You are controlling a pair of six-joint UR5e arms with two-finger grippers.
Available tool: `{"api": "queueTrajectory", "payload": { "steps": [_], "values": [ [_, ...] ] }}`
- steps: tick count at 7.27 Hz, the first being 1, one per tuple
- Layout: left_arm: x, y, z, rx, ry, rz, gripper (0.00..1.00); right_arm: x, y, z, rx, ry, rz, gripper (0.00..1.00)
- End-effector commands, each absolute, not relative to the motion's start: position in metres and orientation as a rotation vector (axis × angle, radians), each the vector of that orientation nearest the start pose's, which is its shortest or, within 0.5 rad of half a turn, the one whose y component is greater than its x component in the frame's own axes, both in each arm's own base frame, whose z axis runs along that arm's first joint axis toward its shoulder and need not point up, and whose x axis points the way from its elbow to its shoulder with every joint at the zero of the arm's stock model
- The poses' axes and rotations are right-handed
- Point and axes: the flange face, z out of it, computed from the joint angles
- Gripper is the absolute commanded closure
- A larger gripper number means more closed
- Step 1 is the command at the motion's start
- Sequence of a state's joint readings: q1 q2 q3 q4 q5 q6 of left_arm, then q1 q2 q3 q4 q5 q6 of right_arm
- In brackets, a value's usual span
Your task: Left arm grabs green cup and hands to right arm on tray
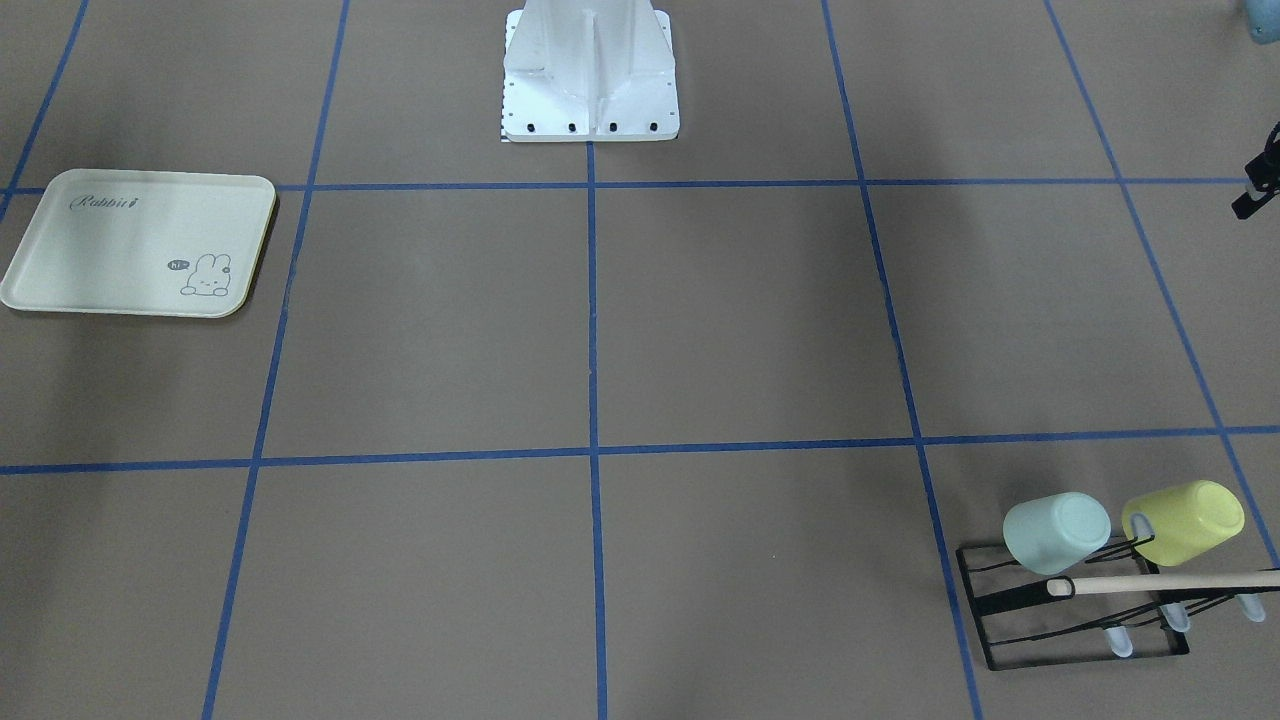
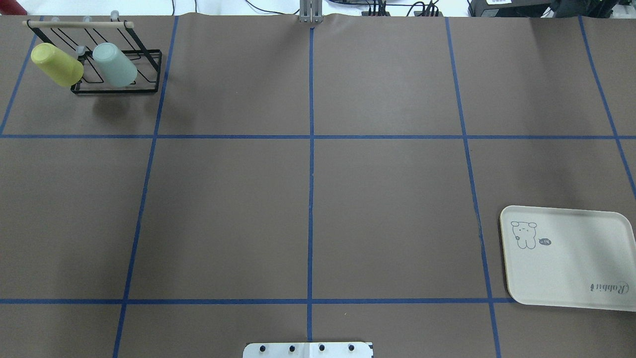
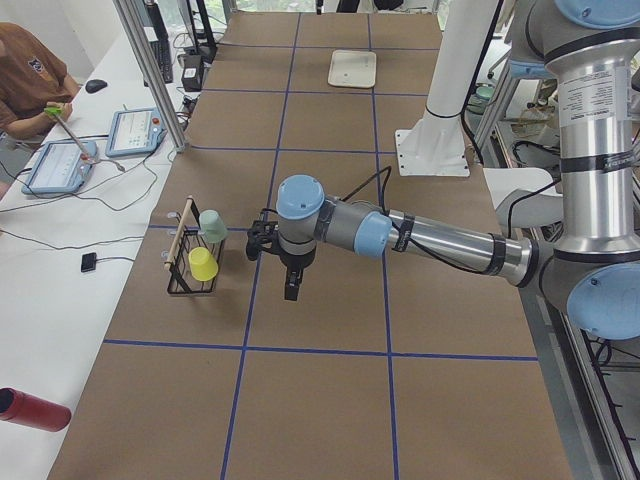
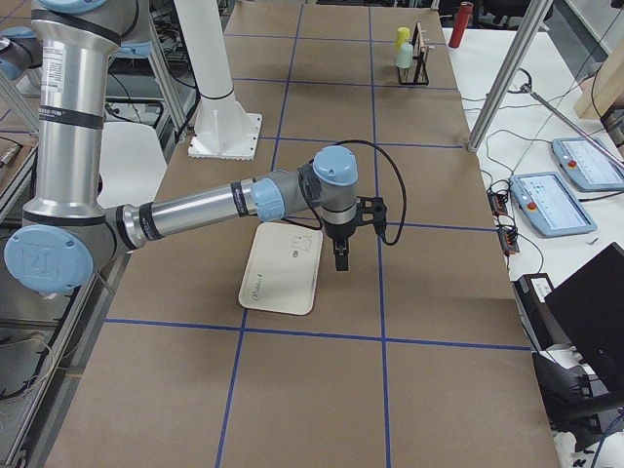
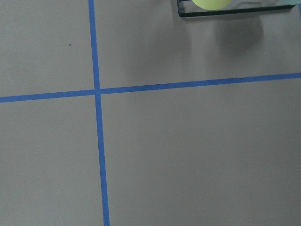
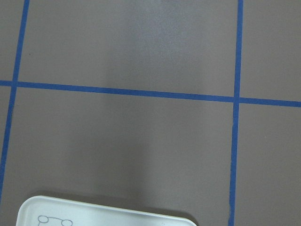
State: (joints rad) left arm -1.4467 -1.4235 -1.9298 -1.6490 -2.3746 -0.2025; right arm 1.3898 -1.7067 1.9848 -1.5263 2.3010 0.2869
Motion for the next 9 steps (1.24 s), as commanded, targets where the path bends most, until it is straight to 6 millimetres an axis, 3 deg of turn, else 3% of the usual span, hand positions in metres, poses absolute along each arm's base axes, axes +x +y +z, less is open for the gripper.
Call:
{"api": "queueTrajectory", "payload": {
  "steps": [1, 9],
  "values": [
    [-0.0063, -0.4406, 0.5383, 0.137, 0.833, 0.041, 0.0, -0.0131, -0.4428, 0.5142, 0.132, -0.775, -0.016, 0.0],
    [0.0002, -0.44, 0.5383, 0.151, 0.833, 0.066, 0.0, -0.0135, -0.4461, 0.5101, 0.146, -0.775, -0.029, 0.0]
  ]
}}
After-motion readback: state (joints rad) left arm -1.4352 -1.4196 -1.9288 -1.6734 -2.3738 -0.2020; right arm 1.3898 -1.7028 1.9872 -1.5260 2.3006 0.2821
